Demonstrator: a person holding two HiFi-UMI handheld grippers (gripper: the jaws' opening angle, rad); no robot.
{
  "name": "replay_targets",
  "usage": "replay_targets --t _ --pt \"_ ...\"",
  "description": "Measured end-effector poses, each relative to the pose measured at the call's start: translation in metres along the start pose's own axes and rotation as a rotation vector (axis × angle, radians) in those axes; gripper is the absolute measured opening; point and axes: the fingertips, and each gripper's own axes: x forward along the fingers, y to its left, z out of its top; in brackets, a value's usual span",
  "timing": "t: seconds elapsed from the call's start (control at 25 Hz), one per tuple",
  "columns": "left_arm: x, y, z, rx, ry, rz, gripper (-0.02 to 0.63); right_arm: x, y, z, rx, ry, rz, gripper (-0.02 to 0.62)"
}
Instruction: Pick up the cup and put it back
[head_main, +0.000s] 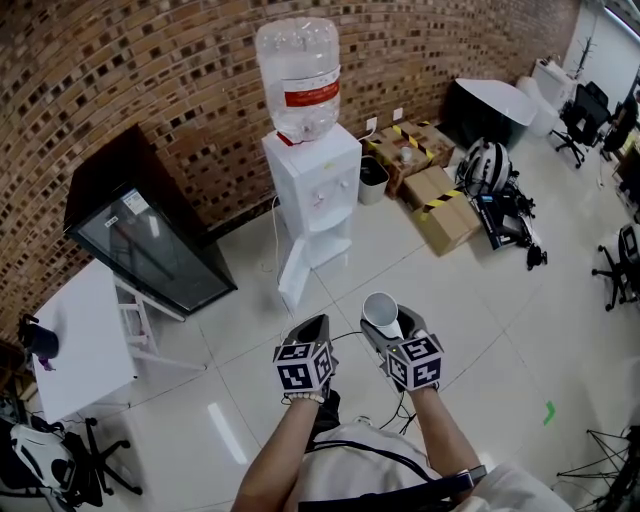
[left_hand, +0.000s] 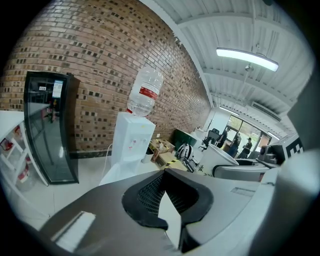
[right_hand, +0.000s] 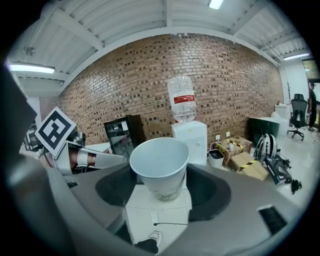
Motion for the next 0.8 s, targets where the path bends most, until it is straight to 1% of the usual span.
replay_targets --t 0.44,0.8 --pt "0.032 0.026 0.024 0.005 0.023 -0.021 0.0 0.041 -0.016 0.01 0.019 0.02 -0.04 0.318" --pt "0.055 0.055 0.051 0.013 0.034 -0.047 0.0 0.081 -0.017 0.022 0.023 0.045 -0.073 0.318"
